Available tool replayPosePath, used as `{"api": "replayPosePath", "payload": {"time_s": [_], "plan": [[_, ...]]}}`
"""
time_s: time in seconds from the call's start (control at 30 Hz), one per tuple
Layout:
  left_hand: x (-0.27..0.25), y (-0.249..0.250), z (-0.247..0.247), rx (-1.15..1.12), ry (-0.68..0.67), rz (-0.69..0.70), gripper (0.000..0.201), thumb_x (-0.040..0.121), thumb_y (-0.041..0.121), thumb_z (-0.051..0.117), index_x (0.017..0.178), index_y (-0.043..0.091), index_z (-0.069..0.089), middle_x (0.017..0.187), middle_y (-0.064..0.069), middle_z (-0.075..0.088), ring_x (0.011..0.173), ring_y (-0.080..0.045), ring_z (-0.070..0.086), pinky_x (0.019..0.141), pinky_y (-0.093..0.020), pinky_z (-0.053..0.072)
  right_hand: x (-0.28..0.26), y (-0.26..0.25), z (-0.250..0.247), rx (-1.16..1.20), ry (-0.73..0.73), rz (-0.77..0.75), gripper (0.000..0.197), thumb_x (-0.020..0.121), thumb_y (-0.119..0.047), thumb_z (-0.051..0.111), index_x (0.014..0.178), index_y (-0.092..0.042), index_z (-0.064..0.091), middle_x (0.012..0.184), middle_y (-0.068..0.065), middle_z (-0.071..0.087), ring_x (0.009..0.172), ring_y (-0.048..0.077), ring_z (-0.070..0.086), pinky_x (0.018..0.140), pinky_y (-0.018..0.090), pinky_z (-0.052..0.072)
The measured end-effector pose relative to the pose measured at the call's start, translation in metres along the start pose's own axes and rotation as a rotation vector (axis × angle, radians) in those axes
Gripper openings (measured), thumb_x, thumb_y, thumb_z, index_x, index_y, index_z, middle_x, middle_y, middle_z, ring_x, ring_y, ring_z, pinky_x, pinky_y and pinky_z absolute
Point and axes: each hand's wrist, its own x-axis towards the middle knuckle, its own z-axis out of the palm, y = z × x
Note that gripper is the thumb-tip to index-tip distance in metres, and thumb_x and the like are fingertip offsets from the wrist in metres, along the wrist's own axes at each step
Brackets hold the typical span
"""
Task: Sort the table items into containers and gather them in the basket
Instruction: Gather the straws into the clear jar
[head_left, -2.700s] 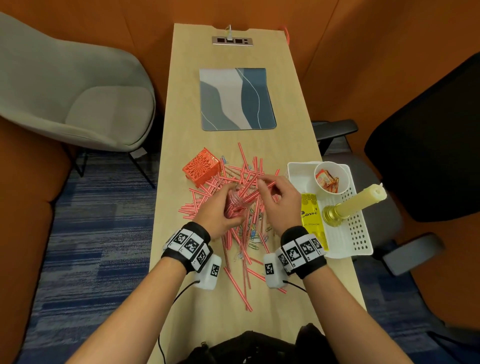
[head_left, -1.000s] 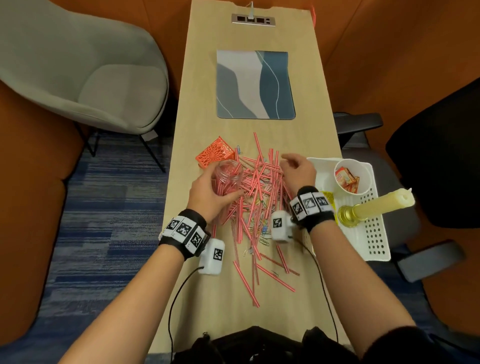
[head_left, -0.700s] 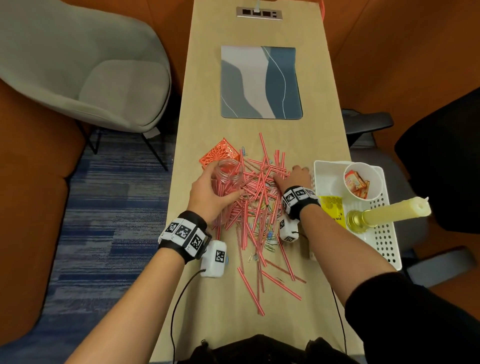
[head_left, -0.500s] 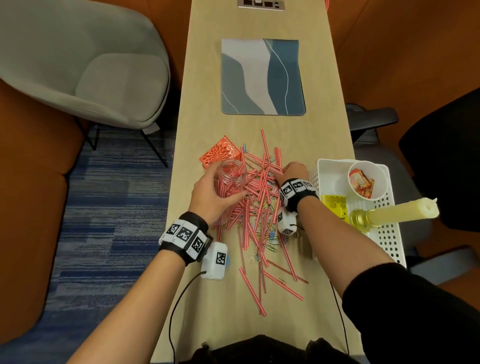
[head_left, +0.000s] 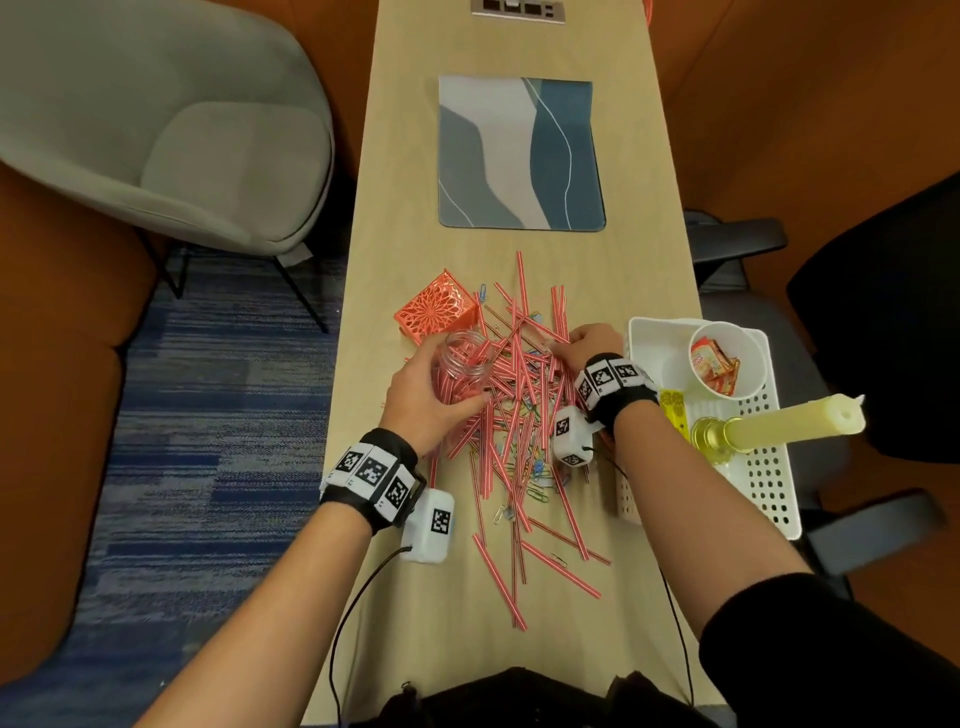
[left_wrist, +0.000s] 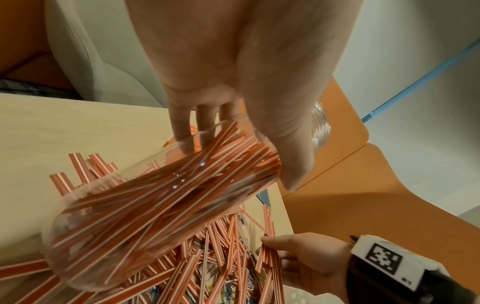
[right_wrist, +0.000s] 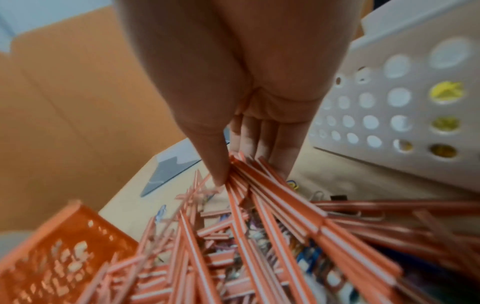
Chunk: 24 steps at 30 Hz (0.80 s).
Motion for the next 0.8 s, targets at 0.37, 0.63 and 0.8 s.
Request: {"api": "replayPosePath", "payload": {"time_s": [0.37, 0.63, 0.8], "plan": [[-0.013, 0.01, 0.015, 0.023, -0.075, 0.037, 0.08, 0.071, 0.029, 0.09, 0.139, 0.018, 0.049, 0.12, 0.011, 0.063, 0.109, -0.006, 0.061, 0.088, -0.001, 0.041, -0.06, 0.002, -0.004, 1.132, -0.249, 0.188, 0.023, 0.105, -0.011, 0.032, 0.083, -0.016, 0.036, 0.047, -0.005, 0.04, 0.031, 0.006, 0.03, 0.033, 0.015, 0.024], [-0.03, 0.015, 0.024, 0.158, -0.178, 0.026, 0.082, 0.07, 0.028, 0.091, 0.139, 0.027, 0.047, 0.121, 0.006, 0.065, 0.105, -0.014, 0.064, 0.096, -0.031, 0.05, -0.135, -0.047, -0.089, 1.505, -0.133, -0.141, 0.029, 0.099, -0.02, 0.04, 0.07, -0.02, 0.042, 0.047, -0.01, 0.026, 0.036, 0.005, 0.015, 0.034, 0.018, 0.011], [-0.038, 0.024, 0.031, 0.188, -0.253, 0.07, 0.072, 0.07, 0.028, 0.09, 0.131, 0.029, 0.051, 0.111, 0.012, 0.067, 0.094, -0.002, 0.065, 0.091, -0.027, 0.054, -0.174, -0.088, -0.134, 1.51, -0.037, -0.378, 0.036, 0.104, -0.034, 0.041, 0.07, -0.021, 0.04, 0.051, -0.008, 0.022, 0.039, 0.006, 0.012, 0.035, 0.017, 0.013]]}}
